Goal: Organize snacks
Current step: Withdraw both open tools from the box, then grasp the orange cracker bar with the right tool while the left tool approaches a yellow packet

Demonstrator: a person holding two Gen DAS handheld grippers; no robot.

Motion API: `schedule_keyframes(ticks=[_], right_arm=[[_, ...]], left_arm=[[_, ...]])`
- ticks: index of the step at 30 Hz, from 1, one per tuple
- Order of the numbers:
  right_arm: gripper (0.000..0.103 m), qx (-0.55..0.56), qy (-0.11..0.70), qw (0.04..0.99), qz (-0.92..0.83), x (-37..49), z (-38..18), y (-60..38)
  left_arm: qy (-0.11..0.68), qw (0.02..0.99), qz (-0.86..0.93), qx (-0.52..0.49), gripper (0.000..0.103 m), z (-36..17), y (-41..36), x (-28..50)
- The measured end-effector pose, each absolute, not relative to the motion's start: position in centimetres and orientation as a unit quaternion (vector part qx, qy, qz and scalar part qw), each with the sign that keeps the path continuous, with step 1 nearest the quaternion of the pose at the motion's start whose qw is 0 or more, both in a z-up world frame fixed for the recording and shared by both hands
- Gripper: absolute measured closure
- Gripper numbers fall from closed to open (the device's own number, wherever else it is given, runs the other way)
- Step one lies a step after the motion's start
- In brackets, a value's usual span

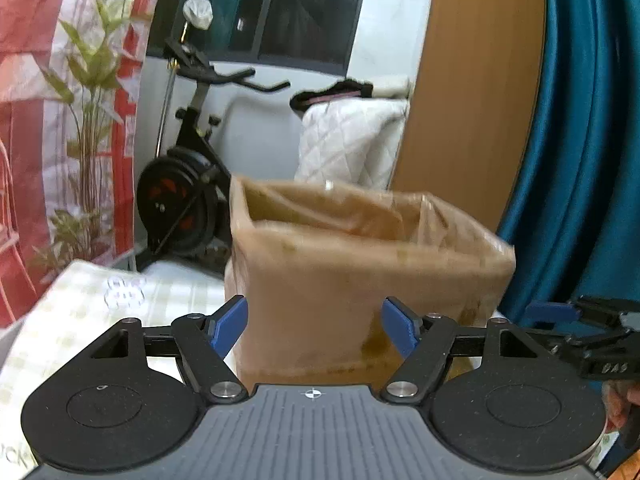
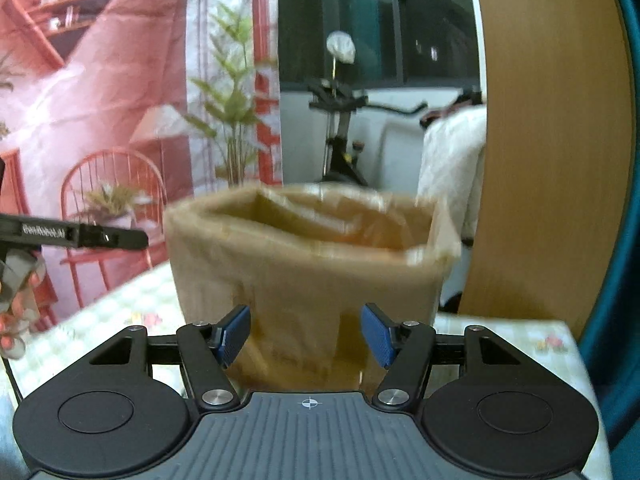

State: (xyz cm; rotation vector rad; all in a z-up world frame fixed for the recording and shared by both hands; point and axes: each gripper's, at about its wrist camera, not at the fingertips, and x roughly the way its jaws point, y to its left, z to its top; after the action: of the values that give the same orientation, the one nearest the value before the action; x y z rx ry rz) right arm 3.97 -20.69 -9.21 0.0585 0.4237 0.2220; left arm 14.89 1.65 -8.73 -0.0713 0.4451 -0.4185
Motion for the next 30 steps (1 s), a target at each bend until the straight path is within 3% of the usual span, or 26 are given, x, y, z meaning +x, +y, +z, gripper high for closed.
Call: schedule_keyframes(ticks=[14,19,30], right_arm=[[0.053,0.029,0.36,0.93,0.07,4.0,-21.1,-19.7],[0.067,0.035,0.361,0.93,0.064,4.0,-21.9,-20.1],[0.071,0.11,0.351,0.929,0.036,4.2,-21.6,-22.2]], left_arm=[[0.286,0.931,-0.227,0.002,0.028,-14.9,-0.3,15.3],[0.306,0.922,-0.235,0.016,0.028,-16.6,-1.1,16.2],[0.34,0.891,-0.288,0.083,0.028,-21.5,-5.3,18.8]])
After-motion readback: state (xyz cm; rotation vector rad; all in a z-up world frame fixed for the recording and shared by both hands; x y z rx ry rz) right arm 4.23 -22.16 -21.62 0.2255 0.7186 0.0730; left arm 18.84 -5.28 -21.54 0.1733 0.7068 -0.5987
